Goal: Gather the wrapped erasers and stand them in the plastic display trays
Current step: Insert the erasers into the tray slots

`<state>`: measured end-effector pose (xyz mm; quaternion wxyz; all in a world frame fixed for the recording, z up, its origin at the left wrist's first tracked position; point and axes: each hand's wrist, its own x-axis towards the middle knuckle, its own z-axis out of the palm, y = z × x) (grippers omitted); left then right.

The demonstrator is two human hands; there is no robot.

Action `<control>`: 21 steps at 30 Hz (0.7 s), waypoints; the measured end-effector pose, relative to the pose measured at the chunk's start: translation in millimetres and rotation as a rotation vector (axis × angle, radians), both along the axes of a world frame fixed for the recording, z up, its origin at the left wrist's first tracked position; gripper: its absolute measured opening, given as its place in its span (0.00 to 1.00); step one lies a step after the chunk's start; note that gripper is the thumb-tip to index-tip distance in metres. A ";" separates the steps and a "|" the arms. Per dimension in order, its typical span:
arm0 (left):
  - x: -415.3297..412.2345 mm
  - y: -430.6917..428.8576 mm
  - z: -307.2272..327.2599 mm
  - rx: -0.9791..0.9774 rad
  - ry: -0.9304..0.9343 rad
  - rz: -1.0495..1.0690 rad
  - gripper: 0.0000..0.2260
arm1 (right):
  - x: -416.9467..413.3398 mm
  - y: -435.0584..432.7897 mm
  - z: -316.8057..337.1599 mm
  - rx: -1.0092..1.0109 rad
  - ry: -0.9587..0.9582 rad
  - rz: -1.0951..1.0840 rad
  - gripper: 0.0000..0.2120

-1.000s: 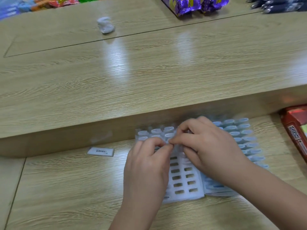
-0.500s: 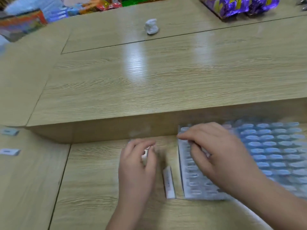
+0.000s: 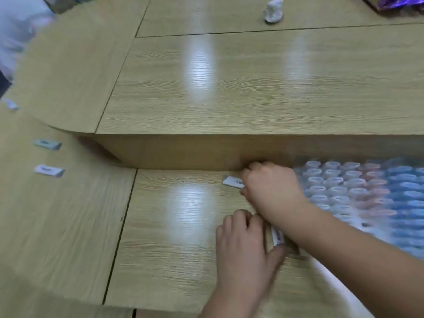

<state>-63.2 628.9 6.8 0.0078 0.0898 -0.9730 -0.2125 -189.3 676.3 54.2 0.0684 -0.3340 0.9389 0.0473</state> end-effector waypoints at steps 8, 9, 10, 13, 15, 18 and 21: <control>5.3 -48.7 7.6 0.050 -0.015 0.085 0.20 | -9.1 18.2 -1.9 -0.009 -0.065 0.043 0.17; 9.0 -63.7 10.0 0.064 -0.039 0.118 0.20 | -8.9 17.6 -2.0 -0.024 -0.071 0.059 0.18; 12.6 -78.5 12.2 0.091 -0.061 0.162 0.19 | -8.3 16.3 -2.3 -0.049 -0.083 0.073 0.19; 18.3 -108.0 17.3 0.208 -0.071 0.291 0.10 | -3.1 9.0 -9.4 -0.109 -0.091 0.069 0.16; 16.2 -112.5 19.9 0.283 -0.070 0.338 0.05 | 1.3 4.5 -12.2 -0.188 -0.087 0.049 0.12; 9.9 -108.8 25.8 0.436 -0.017 0.405 0.05 | 3.6 7.1 -8.9 -0.325 -0.194 -0.054 0.09; 3.1 -98.2 41.4 0.660 0.025 0.417 0.08 | 3.4 21.3 8.7 -0.605 -0.433 -0.191 0.06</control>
